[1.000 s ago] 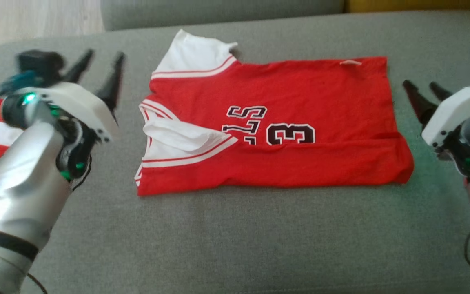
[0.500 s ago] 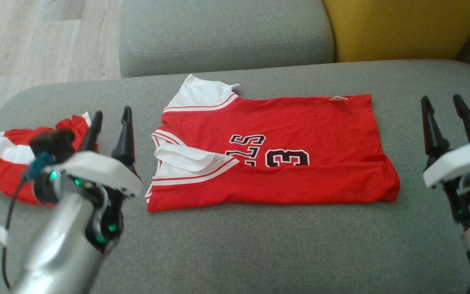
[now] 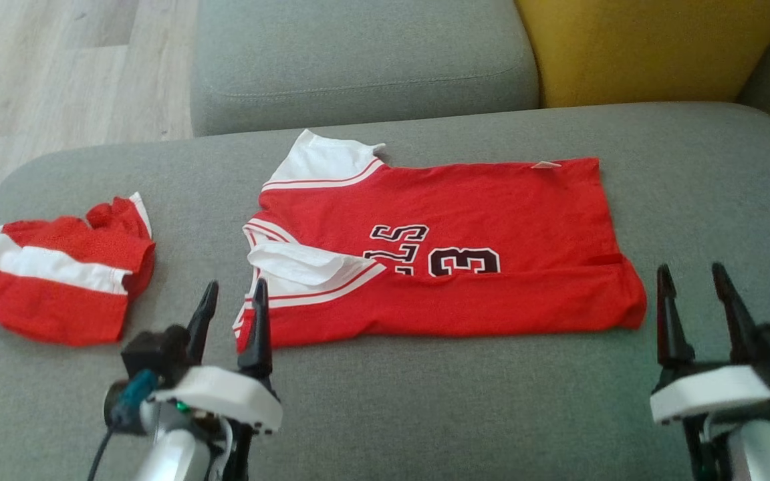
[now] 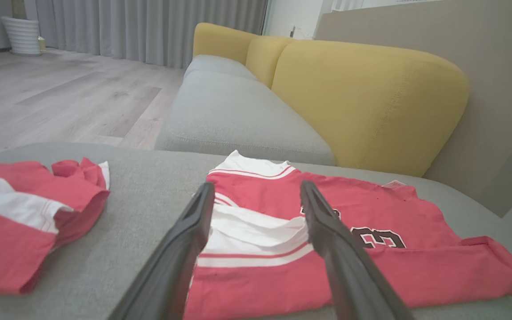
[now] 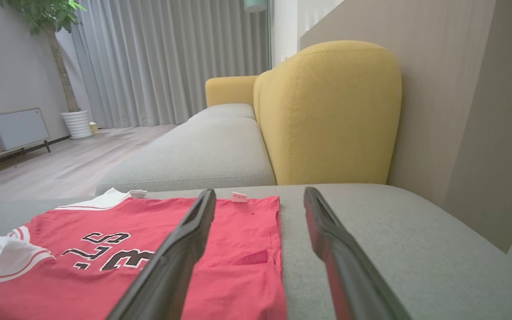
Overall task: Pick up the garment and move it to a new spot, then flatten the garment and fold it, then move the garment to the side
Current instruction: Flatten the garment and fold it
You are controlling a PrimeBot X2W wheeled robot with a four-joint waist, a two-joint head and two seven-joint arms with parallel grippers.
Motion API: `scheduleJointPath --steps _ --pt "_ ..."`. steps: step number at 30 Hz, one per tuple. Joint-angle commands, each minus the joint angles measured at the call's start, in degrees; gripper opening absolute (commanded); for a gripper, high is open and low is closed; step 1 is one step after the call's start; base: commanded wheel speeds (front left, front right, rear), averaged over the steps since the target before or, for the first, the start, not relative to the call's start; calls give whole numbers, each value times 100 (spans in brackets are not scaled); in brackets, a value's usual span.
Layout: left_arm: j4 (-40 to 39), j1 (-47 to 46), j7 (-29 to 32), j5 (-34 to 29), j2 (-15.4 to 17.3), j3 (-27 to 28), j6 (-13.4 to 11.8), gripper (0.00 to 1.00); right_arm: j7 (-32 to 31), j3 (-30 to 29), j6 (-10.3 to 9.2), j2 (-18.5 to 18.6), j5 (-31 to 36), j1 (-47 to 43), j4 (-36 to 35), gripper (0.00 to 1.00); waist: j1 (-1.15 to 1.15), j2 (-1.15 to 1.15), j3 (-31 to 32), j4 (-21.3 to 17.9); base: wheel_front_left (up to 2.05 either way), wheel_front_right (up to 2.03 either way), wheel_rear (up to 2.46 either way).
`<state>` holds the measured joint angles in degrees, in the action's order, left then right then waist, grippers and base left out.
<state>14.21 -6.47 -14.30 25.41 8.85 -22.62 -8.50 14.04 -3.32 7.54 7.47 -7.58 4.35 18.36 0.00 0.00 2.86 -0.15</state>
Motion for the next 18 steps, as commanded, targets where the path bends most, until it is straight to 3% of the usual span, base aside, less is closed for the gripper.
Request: scheduleJointPath --steps 1,11,18 --pt "-221 -113 -69 -115 -45 376 26 100 81 58 -5 -43 96 57 -302 100 0 0 -6 -34 0 0 0" --pt "298 55 -70 -559 -381 786 363 100 94 -46 -5 -308 245 -100 -660 100 0 0 -101 -186 0 0 0" --pt "1705 -513 94 -759 -329 786 100 100 39 58 -5 -285 248 2 -733 100 0 0 -244 -338 0 0 0"
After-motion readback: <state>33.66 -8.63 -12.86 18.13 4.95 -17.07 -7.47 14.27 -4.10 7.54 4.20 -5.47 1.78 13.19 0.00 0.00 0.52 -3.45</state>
